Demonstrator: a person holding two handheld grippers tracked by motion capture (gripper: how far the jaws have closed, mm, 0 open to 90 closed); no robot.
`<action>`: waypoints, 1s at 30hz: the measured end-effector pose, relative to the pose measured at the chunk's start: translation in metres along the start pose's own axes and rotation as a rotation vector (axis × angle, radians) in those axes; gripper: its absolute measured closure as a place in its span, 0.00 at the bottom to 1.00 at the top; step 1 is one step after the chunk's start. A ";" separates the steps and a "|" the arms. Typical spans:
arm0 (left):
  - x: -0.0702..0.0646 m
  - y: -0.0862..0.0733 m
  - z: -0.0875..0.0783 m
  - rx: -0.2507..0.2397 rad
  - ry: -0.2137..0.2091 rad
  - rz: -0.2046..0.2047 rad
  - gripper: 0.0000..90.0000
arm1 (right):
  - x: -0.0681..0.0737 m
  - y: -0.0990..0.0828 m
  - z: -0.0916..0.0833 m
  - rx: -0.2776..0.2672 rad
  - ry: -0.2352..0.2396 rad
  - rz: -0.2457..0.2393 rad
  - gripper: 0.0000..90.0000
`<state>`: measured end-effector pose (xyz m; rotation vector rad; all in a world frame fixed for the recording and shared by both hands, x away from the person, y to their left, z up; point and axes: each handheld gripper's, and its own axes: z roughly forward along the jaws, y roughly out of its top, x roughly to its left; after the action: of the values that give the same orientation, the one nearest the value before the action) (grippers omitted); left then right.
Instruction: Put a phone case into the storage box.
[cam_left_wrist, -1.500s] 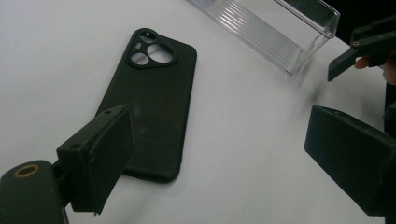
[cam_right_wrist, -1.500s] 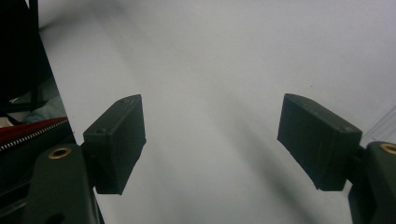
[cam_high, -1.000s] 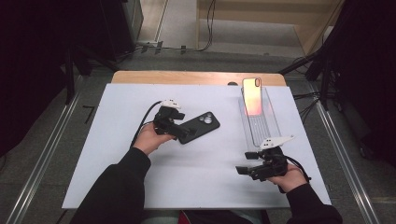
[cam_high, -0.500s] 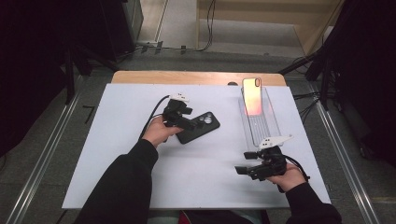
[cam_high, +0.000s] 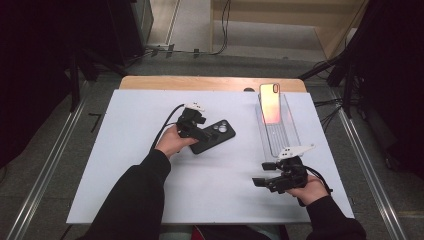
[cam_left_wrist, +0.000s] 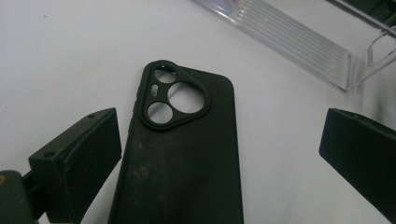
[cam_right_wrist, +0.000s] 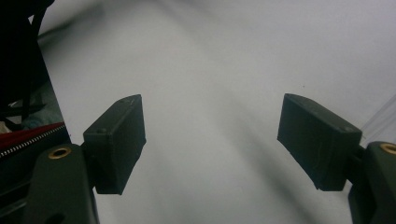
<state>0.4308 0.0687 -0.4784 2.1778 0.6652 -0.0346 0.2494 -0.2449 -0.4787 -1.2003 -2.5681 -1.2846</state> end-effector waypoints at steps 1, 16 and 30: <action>0.000 -0.001 0.001 0.000 -0.003 -0.002 0.00 | 0.000 0.000 0.000 0.001 0.000 -0.001 0.24; 0.006 -0.010 0.018 0.066 0.029 0.021 0.00 | 0.000 0.000 0.001 0.003 0.001 -0.001 0.24; 0.004 -0.016 0.027 0.117 0.056 0.110 0.00 | -0.001 0.000 0.002 0.010 0.002 -0.005 0.24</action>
<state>0.4319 0.0583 -0.5086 2.3326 0.5859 0.0466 0.2501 -0.2443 -0.4801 -1.1909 -2.5749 -1.2714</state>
